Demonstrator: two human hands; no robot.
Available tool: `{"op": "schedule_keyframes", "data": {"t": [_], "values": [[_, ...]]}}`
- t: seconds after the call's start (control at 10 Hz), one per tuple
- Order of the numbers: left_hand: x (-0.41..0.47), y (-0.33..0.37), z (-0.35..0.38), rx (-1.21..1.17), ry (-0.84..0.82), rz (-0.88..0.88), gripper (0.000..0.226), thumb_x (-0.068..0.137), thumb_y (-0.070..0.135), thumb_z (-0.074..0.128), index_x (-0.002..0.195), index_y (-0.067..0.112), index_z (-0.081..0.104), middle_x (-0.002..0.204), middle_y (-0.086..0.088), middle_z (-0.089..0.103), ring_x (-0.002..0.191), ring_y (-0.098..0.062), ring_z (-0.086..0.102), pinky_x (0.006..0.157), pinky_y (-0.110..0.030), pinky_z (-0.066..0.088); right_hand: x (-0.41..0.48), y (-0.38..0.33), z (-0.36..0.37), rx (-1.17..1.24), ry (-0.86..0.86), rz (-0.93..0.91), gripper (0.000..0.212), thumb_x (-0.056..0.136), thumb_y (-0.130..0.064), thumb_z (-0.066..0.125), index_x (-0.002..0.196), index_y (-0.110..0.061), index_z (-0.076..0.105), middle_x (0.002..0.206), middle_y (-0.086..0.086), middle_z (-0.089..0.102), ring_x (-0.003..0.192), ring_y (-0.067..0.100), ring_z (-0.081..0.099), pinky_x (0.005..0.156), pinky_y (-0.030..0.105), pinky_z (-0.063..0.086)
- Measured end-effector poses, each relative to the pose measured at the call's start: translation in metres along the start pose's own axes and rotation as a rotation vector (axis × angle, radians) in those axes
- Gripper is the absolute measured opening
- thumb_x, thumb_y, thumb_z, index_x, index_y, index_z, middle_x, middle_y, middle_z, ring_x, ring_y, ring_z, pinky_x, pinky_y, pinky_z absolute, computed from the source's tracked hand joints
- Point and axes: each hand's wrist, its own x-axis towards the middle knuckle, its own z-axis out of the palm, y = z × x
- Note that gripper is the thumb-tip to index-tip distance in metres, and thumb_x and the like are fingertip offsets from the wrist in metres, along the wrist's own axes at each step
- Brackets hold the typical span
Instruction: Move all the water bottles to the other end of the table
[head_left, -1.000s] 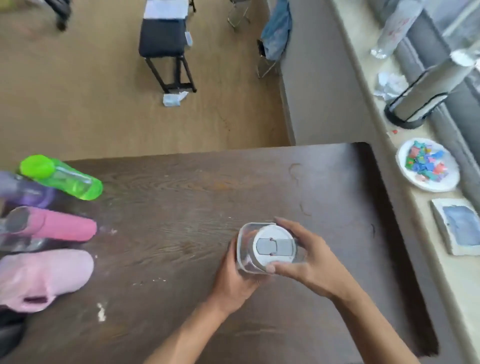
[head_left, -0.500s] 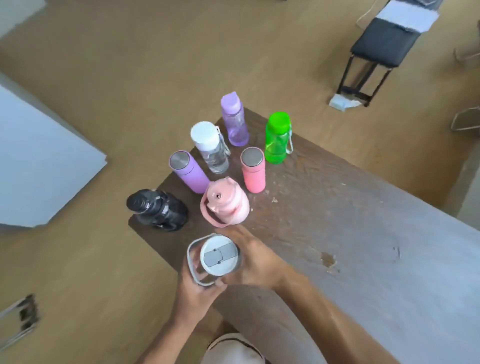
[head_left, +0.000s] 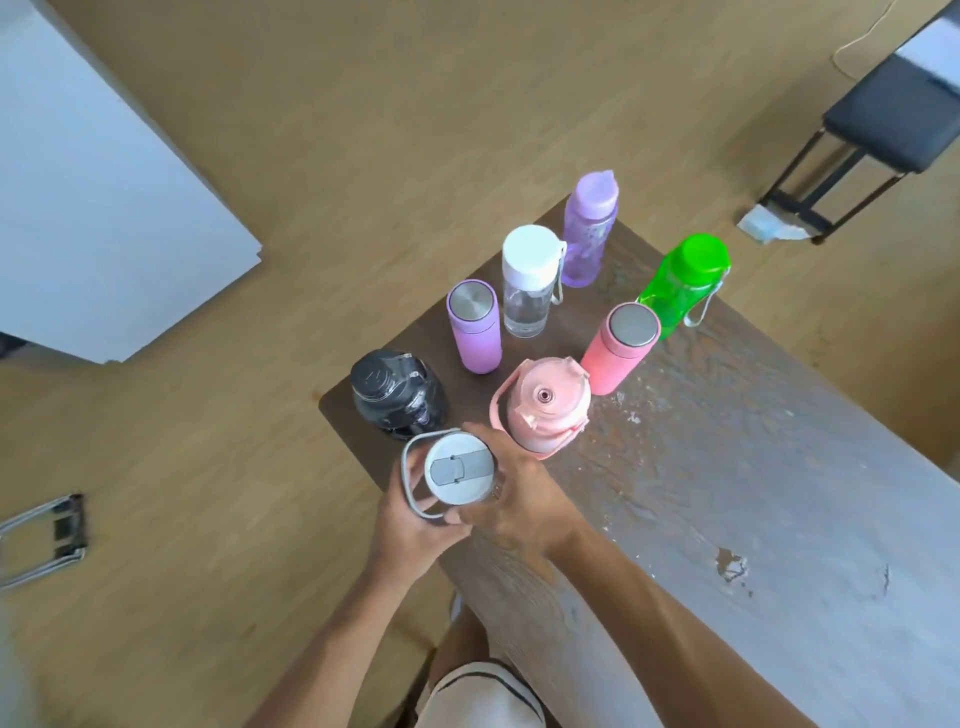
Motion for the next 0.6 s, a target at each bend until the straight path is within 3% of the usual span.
{"op": "schedule_keyframes", "data": {"t": [0.1, 0.2, 0.3, 0.4, 0.5, 0.6], "values": [[0.004, -0.006, 0.003, 0.008, -0.009, 0.007, 0.092, 0.06, -0.01, 0.095, 0.14, 0.016, 0.056, 0.132, 0.007, 0.074, 0.125, -0.013, 0.069, 0.092, -0.016, 0.057, 0.0, 0.0, 0.0, 0.029, -0.022, 0.035, 0.107, 0.064, -0.036, 0.097, 0.156, -0.031, 0.042, 0.144, -0.016, 0.059, 0.137, 0.002, 0.055, 0.116, 0.032, 0.046], [0.007, -0.007, 0.005, -0.001, -0.017, -0.025, 0.093, 0.062, -0.019, 0.09, 0.141, 0.016, 0.056, 0.132, 0.007, 0.074, 0.124, -0.012, 0.07, 0.092, -0.014, 0.056, -0.003, -0.002, 0.0, 0.043, -0.007, 0.073, 0.112, 0.067, -0.039, 0.095, 0.161, -0.029, 0.035, 0.146, -0.017, 0.059, 0.139, -0.001, 0.052, 0.118, 0.028, 0.043], [0.008, -0.003, 0.006, -0.005, -0.026, -0.037, 0.091, 0.063, -0.012, 0.093, 0.14, 0.021, 0.057, 0.131, 0.01, 0.075, 0.123, -0.01, 0.071, 0.092, -0.013, 0.055, -0.011, -0.003, 0.001, 0.013, 0.041, 0.087, 0.095, 0.069, -0.038, 0.093, 0.148, -0.039, 0.041, 0.128, -0.028, 0.066, 0.123, -0.008, 0.059, 0.109, 0.017, 0.046], [0.005, 0.001, 0.006, -0.002, -0.008, -0.056, 0.091, 0.061, 0.012, 0.098, 0.142, 0.017, 0.057, 0.132, 0.006, 0.075, 0.124, -0.009, 0.07, 0.096, -0.016, 0.056, -0.02, -0.006, 0.004, -0.001, 0.12, 0.091, 0.073, 0.073, -0.035, 0.088, 0.136, -0.029, 0.052, 0.12, -0.013, 0.073, 0.113, 0.011, 0.069, 0.103, 0.036, 0.057], [0.005, -0.004, 0.009, 0.009, -0.015, -0.116, 0.085, 0.066, 0.016, 0.098, 0.142, 0.021, 0.06, 0.134, 0.008, 0.075, 0.128, -0.01, 0.068, 0.101, -0.026, 0.059, -0.033, -0.01, 0.003, 0.01, 0.169, 0.071, 0.064, 0.078, -0.03, 0.084, 0.136, -0.031, 0.056, 0.122, -0.012, 0.074, 0.117, 0.008, 0.07, 0.102, 0.036, 0.058], [-0.009, -0.012, 0.012, -0.043, 0.042, -0.197, 0.072, 0.072, 0.019, 0.098, 0.135, 0.024, 0.064, 0.133, 0.009, 0.073, 0.131, -0.007, 0.064, 0.102, -0.028, 0.058, -0.053, -0.012, -0.004, -0.029, 0.226, 0.058, 0.051, 0.084, -0.037, 0.078, 0.131, -0.036, 0.058, 0.11, -0.033, 0.069, 0.107, -0.011, 0.066, 0.092, 0.012, 0.053]]}}
